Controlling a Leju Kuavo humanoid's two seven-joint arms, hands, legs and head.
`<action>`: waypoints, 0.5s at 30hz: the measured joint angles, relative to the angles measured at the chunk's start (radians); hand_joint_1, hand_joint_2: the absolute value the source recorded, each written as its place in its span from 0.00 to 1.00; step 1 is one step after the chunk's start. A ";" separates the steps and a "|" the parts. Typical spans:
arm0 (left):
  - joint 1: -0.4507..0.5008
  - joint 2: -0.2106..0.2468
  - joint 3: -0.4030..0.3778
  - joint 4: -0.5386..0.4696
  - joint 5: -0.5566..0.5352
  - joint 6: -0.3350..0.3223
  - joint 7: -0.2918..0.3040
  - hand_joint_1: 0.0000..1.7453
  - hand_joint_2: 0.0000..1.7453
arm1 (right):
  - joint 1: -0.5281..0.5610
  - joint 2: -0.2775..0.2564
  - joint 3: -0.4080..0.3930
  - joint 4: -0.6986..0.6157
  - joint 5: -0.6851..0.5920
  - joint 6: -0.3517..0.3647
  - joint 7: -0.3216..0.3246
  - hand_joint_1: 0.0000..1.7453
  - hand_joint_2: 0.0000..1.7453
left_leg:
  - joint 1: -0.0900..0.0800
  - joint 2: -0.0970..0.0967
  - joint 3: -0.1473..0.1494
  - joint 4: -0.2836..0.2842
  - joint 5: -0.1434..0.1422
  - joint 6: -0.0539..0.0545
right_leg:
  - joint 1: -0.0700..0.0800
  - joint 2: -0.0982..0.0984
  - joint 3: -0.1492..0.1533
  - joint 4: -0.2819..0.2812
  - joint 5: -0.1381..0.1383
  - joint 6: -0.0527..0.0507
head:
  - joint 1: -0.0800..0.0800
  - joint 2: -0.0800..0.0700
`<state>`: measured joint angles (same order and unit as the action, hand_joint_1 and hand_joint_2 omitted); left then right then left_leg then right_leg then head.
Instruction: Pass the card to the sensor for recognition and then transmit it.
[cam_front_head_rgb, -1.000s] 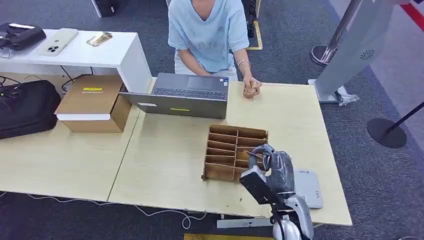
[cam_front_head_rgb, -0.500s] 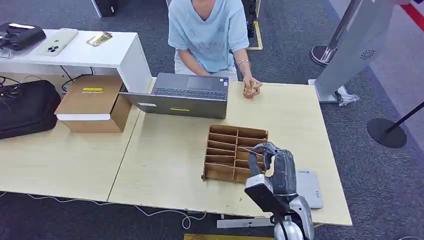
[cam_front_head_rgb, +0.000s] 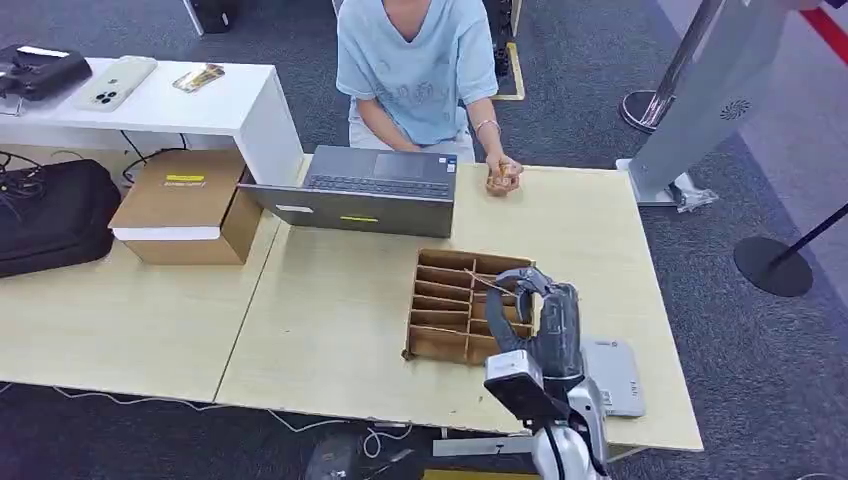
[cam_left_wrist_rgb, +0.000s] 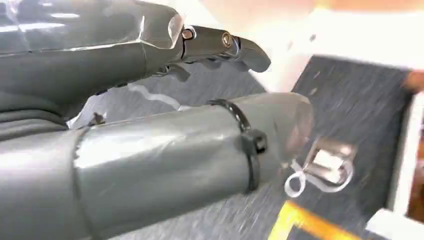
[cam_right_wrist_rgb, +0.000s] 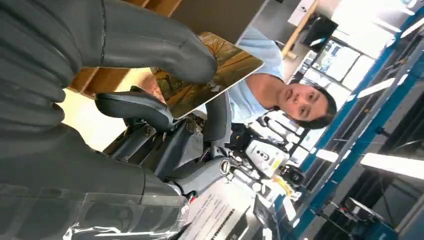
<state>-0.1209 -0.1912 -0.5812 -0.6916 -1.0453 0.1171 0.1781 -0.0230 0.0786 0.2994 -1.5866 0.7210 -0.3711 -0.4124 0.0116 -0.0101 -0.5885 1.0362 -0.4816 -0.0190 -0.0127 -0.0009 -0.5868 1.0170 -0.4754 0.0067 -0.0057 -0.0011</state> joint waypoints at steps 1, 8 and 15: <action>-0.005 0.004 -0.026 -0.003 0.007 0.005 0.000 0.00 0.00 | -0.009 0.000 0.003 0.000 0.004 -0.003 -0.001 1.00 1.00 | 0.000 0.000 0.000 0.000 0.000 0.000 | 0.000 0.000 0.000 0.000 0.000 0.000 | 0.000 0.000; 0.035 0.047 -0.027 0.277 0.260 -0.072 -0.077 0.00 0.00 | -0.034 -0.003 0.026 -0.044 0.052 0.043 -0.008 1.00 1.00 | 0.000 0.006 0.000 -0.001 -0.002 -0.002 | 0.000 0.006 -0.003 0.000 -0.002 0.000 | 0.001 0.000; 0.029 0.048 -0.011 0.406 0.263 -0.084 -0.067 0.00 0.00 | -0.064 -0.010 0.047 -0.050 0.049 0.044 -0.014 1.00 1.00 | 0.000 0.004 0.000 -0.002 -0.002 -0.002 | 0.000 0.004 -0.002 0.000 -0.002 -0.001 | 0.002 0.000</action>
<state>-0.0923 -0.1434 -0.5920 -0.2857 -0.7824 0.0332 0.1110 -0.0874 0.0690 0.3460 -1.6361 0.7702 -0.3273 -0.4265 0.0116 -0.0061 -0.5890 1.0345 -0.4834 -0.0211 -0.0126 0.0030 -0.5891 1.0172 -0.4776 0.0060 -0.0042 -0.0011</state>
